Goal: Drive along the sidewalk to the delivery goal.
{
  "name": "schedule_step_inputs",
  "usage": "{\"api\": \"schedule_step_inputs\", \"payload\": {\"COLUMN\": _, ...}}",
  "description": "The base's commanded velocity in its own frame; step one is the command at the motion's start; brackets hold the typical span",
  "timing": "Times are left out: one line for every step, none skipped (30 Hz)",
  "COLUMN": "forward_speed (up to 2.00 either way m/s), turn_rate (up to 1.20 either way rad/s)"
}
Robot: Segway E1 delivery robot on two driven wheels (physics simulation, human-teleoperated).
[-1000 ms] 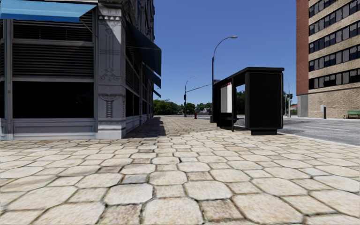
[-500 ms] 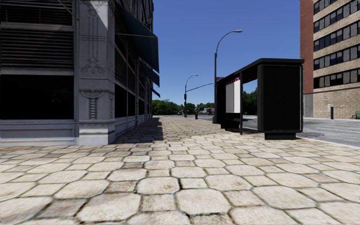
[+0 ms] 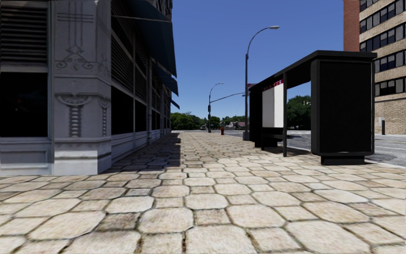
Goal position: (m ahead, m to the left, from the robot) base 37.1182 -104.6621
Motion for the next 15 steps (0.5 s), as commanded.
{"api": "schedule_step_inputs", "payload": {"forward_speed": 2.00, "turn_rate": 0.00}}
{"api": "schedule_step_inputs", "payload": {"forward_speed": 2.00, "turn_rate": 0.00}}
{"api": "schedule_step_inputs", "payload": {"forward_speed": 2.00, "turn_rate": 0.00}}
{"api": "schedule_step_inputs", "payload": {"forward_speed": 2.00, "turn_rate": 0.00}}
{"api": "schedule_step_inputs", "payload": {"forward_speed": 2.00, "turn_rate": 0.00}}
{"api": "schedule_step_inputs", "payload": {"forward_speed": 2.00, "turn_rate": 0.00}}
{"api": "schedule_step_inputs", "payload": {"forward_speed": 2.00, "turn_rate": 0.00}}
{"api": "schedule_step_inputs", "payload": {"forward_speed": 2.00, "turn_rate": 0.00}}
{"api": "schedule_step_inputs", "payload": {"forward_speed": 2.00, "turn_rate": 0.00}}
{"api": "schedule_step_inputs", "payload": {"forward_speed": 2.00, "turn_rate": 0.00}}
{"api": "schedule_step_inputs", "payload": {"forward_speed": 2.00, "turn_rate": 0.00}}
{"api": "schedule_step_inputs", "payload": {"forward_speed": 2.00, "turn_rate": 0.00}}
{"api": "schedule_step_inputs", "payload": {"forward_speed": 2.00, "turn_rate": 0.00}}
{"api": "schedule_step_inputs", "payload": {"forward_speed": 2.00, "turn_rate": 0.00}}
{"api": "schedule_step_inputs", "payload": {"forward_speed": 2.00, "turn_rate": 0.00}}
